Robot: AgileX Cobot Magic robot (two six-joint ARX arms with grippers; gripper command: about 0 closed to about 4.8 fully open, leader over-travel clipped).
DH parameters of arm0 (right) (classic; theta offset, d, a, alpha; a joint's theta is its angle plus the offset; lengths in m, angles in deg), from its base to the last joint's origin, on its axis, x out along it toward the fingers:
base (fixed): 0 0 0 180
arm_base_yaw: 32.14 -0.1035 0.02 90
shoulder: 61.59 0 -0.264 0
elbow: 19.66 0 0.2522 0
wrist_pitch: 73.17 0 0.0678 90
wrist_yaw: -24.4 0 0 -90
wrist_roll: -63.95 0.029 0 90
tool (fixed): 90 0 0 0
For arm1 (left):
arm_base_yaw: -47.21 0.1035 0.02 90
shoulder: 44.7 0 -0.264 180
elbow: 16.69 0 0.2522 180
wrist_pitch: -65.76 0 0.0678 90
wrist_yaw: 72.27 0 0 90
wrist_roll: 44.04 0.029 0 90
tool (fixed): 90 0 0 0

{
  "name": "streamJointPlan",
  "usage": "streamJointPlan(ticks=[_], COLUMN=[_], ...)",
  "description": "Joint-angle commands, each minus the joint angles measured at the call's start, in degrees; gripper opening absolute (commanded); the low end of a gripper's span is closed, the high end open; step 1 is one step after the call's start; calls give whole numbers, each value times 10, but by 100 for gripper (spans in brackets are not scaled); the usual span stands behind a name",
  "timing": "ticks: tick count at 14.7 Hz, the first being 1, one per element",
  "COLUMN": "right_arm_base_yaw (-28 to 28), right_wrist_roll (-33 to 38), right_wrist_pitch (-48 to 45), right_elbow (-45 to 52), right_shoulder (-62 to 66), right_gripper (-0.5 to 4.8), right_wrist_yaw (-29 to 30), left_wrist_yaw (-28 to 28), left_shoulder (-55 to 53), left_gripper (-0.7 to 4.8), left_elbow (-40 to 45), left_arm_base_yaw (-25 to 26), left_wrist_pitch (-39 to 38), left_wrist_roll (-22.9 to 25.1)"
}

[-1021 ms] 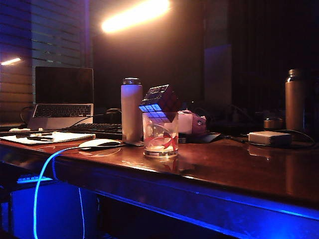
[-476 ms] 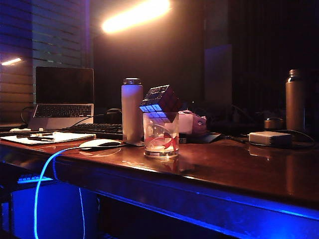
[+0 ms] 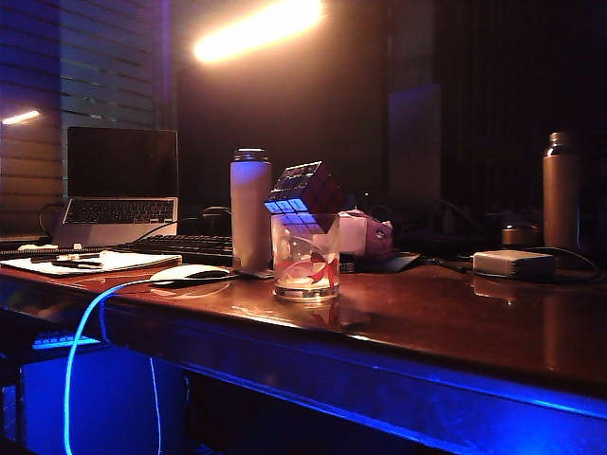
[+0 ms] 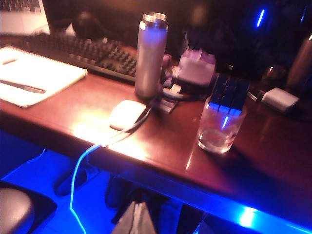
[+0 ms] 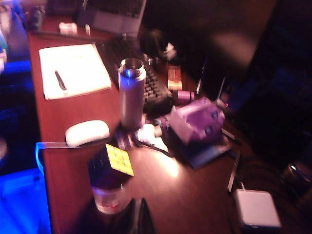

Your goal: Stack the Rubik's Cube on top of the glass cup.

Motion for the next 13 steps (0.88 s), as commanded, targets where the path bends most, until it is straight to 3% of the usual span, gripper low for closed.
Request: streamJointPlan(ticks=[1,5,7,10,13], right_arm_base_yaw=[0,0,0,0,0], right_wrist_roll=[9,34,34,34,28], right_wrist_pitch=[-103,-155,-142,-109,-228], right_elbow=[166,343,386,400,468], right_shoulder=[-104,-230,-261,-266,-289], right_gripper=[-6,-6,-6,-6,-6], right_wrist_yaw=[-16,-47,-70,-52,-41], left_wrist_yaw=[-2,-12,-17,-5,20], left_shoulder=[-1,-1,-1,-1,-1], left_gripper=[-3,-3,-3,-3,-4], left_elbow=[28,77,102,146,165], left_arm_base_yaw=[1,1,1,1,1], left_wrist_pitch=[35,63,84,108,137], left_wrist_roll=[-2,-17,-10,0,31])
